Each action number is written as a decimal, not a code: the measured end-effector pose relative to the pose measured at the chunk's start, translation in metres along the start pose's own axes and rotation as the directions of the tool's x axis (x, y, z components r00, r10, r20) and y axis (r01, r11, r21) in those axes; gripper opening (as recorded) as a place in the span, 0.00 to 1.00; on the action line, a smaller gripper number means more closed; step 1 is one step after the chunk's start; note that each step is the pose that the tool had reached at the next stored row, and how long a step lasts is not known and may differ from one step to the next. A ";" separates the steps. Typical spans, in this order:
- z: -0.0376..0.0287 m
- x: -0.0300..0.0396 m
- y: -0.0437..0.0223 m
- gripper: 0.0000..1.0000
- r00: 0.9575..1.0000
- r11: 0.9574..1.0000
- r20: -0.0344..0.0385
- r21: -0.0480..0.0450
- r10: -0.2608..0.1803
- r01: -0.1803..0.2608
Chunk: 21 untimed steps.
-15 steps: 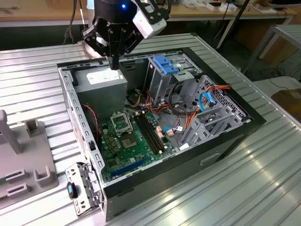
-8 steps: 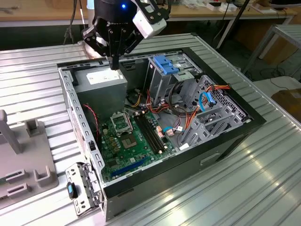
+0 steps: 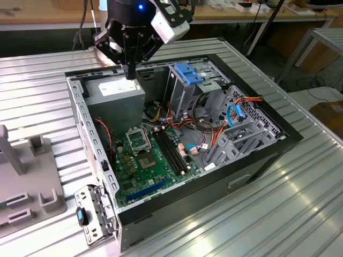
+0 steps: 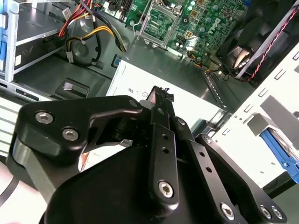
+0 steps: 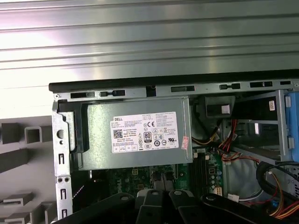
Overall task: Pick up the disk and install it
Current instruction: 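Reach for the disk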
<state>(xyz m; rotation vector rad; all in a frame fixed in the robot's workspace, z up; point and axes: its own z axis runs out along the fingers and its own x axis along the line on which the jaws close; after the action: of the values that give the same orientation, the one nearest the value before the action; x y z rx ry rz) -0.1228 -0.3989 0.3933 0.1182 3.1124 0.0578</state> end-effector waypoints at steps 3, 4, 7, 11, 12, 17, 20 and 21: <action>-0.0002 0.0084 -0.0007 0.11 1.000 1.000 0.000 0.000 0.001 -0.001; -0.0003 0.0118 -0.0009 0.11 1.000 1.000 0.000 0.000 0.002 -0.002; -0.0006 0.0235 -0.0018 0.11 1.000 1.000 0.000 0.000 0.005 -0.005; -0.0009 0.0385 -0.0030 0.11 1.000 1.000 0.000 0.000 0.009 -0.009; -0.0010 0.0407 -0.0031 0.11 1.000 1.000 0.000 0.000 0.010 -0.010; -0.0014 0.0610 -0.0047 0.11 1.000 1.000 0.001 0.000 0.016 -0.016; -0.0016 0.0710 -0.0054 0.11 1.000 1.000 0.001 0.000 0.018 -0.018; -0.0018 0.0749 -0.0057 0.11 1.000 1.000 0.001 0.001 0.020 -0.020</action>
<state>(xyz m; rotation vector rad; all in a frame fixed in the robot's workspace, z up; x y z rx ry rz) -0.1979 -0.3989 0.3930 0.1487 3.1108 0.0573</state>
